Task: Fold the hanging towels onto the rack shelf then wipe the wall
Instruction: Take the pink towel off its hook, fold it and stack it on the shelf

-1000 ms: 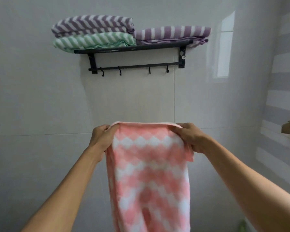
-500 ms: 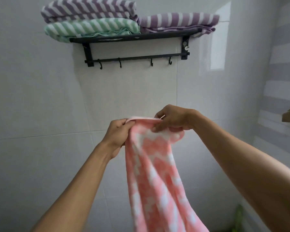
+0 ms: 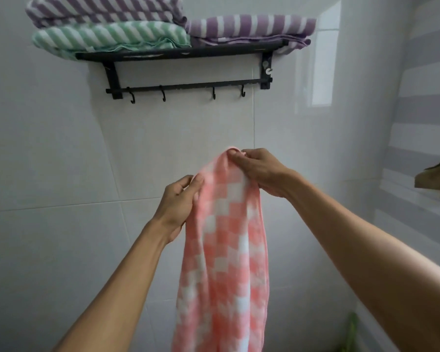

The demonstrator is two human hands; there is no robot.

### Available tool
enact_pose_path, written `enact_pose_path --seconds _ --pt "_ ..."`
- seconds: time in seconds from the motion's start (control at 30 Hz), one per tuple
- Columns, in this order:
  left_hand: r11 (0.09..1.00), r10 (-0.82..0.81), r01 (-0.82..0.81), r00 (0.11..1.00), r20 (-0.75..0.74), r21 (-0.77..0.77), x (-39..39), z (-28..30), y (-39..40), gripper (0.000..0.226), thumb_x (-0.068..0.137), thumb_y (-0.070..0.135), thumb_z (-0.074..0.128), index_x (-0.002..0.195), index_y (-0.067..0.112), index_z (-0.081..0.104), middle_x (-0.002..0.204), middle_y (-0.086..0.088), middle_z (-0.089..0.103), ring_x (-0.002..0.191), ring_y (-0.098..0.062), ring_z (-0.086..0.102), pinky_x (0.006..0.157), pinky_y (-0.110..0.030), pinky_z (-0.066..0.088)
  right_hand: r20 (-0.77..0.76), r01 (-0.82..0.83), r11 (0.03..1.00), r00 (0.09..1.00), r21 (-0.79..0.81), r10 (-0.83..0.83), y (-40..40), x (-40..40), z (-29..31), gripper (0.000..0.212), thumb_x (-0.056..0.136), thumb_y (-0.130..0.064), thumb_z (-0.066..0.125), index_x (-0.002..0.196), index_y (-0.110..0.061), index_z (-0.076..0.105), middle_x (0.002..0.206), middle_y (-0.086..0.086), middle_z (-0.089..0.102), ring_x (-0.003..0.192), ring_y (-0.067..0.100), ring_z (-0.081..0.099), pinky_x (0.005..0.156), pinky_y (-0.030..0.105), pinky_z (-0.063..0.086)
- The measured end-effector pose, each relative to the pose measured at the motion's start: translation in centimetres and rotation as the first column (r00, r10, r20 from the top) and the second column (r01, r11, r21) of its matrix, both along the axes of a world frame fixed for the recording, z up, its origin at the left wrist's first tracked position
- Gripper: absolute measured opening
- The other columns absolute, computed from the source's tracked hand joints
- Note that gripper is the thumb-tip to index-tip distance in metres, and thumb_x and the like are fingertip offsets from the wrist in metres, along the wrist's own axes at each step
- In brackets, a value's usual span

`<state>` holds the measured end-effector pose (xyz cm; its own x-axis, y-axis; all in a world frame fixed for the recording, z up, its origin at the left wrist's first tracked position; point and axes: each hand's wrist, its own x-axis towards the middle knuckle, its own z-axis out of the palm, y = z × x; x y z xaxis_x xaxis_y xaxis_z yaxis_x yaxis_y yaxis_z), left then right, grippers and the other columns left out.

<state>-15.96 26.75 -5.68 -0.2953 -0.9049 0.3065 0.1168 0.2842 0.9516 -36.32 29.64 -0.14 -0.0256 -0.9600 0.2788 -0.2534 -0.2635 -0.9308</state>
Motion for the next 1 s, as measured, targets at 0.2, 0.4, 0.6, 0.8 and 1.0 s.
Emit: enact_pose_path --seconds 0.2,0.4,0.6,0.8,1.0 --pt "0.984 0.111 -0.106 0.993 0.027 -0.143 -1.7 -0.1 0.4 0.025 0.100 0.029 0.060 0.079 0.024 0.073 0.076 0.000 0.066 0.067 -0.017 0.055 0.065 -0.030 0.046 -0.462 0.345 0.895 0.769 -0.283 -0.442 -1.3 -1.5 -0.7 0.025 0.092 -0.050 0.066 0.085 -0.026 0.070 0.070 -0.009 0.058 0.072 0.018 0.060 0.063 0.028 0.047" --pt "0.998 -0.034 0.041 0.984 0.175 -0.037 -4.1 -0.4 2.0 0.023 0.099 0.036 0.060 0.094 0.021 0.076 0.082 -0.004 0.067 0.072 -0.021 0.058 0.062 -0.031 0.048 0.233 0.065 0.997 0.970 0.049 -0.074 -1.1 0.2 -1.7 0.023 0.105 -0.027 0.051 0.091 -0.012 0.060 0.091 0.013 0.074 0.073 0.024 0.071 0.064 0.034 0.057" --pt "0.982 0.165 -0.173 0.981 0.107 0.074 -3.8 0.1 1.1 0.040 0.089 0.023 0.068 0.127 0.021 0.055 0.097 -0.013 0.070 0.083 -0.024 0.069 0.064 -0.038 0.058 0.622 -0.252 0.967 0.764 0.046 0.170 -0.2 -0.2 -0.6 0.024 0.101 -0.014 0.050 0.083 -0.010 0.065 0.069 0.003 0.064 0.071 0.023 0.065 0.074 0.038 0.054" --pt "0.987 -0.161 0.158 0.938 0.307 0.033 -3.9 0.1 1.1 0.023 0.098 0.015 0.061 0.118 0.016 0.071 0.115 0.000 0.075 0.109 -0.015 0.069 0.099 -0.035 0.050 0.665 -0.289 0.950 0.733 0.115 0.142 -0.4 -1.0 -0.9 0.027 0.095 -0.010 0.047 0.073 -0.009 0.062 0.073 0.006 0.059 0.064 0.020 0.060 0.065 0.033 0.054" --pt "0.977 0.187 -0.163 0.965 0.184 -0.138 -4.7 -0.3 -0.2 0.035 0.086 0.031 0.073 0.092 -0.002 0.063 0.081 -0.006 0.069 0.074 -0.024 0.065 0.069 -0.038 0.054 0.441 -0.120 0.985 0.896 0.122 0.054 -0.5 -2.0 -0.7 0.038 0.095 -0.043 0.057 0.074 -0.013 0.067 0.075 0.003 0.061 0.059 0.017 0.052 0.054 0.028 0.039"
